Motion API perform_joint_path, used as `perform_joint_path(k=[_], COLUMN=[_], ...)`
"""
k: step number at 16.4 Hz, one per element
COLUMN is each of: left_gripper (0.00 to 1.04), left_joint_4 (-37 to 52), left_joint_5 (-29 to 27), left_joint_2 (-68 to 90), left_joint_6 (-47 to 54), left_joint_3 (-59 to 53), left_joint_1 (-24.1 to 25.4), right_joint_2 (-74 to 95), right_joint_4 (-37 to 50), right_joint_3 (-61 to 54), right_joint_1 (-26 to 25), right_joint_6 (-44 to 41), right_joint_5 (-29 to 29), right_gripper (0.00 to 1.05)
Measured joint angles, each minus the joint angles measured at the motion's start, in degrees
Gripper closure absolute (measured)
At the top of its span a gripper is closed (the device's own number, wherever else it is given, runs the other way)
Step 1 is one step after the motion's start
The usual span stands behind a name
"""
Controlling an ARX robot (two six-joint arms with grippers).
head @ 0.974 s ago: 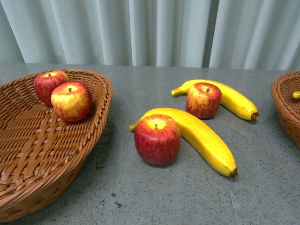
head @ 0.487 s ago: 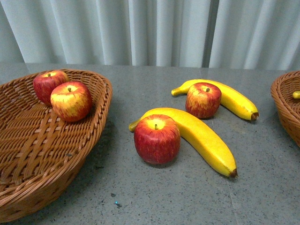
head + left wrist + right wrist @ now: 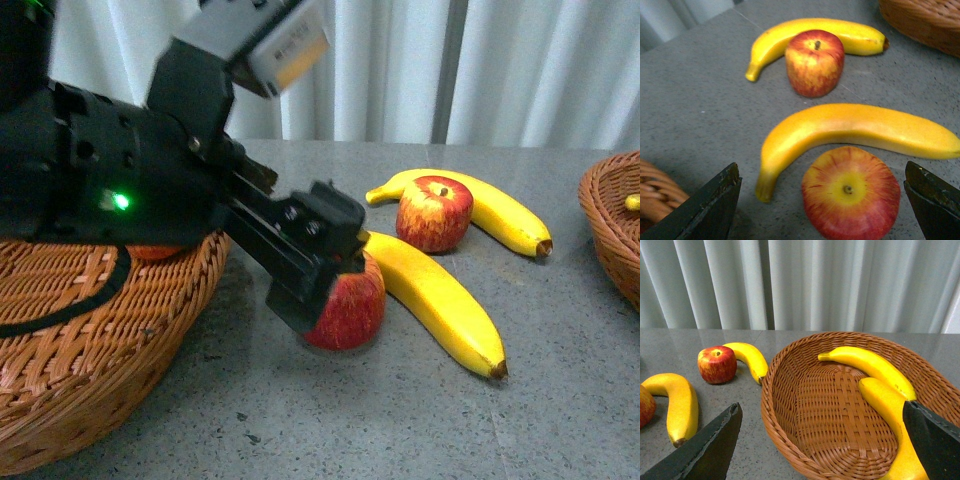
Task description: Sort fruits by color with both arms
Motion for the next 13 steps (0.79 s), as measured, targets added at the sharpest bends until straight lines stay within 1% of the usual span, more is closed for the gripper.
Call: perform_joint_path(k=[3, 6, 11, 13], left_gripper=[0.07, 0.07, 0.07, 0.07], left_joint_4=[0.96, 1.51, 1.68, 1.68], left_joint_5=[0.13, -0.26, -0.26, -1.27], left_joint_2=[3.58, 5.84, 9.38, 10.23], left_joint_6=[1.92, 2.27, 2.27, 2.32], left_joint_3=[1.86, 3.85, 4.11, 4.33], left_joint_1=[-1.92, -2.43, -3.52, -3.85], right_joint_2=[0.0, 0.0, 0.0, 0.0], right_joint_4=[0.0, 0.0, 0.0, 0.0], right_joint_3=[0.0, 0.0, 0.0, 0.0], right_joint_1=[0.0, 0.0, 0.0, 0.0], right_joint_6=[0.0, 0.0, 0.0, 0.0], right_joint_5=[0.0, 0.0, 0.0, 0.0], right_gripper=[0.07, 0.07, 0.07, 0.07])
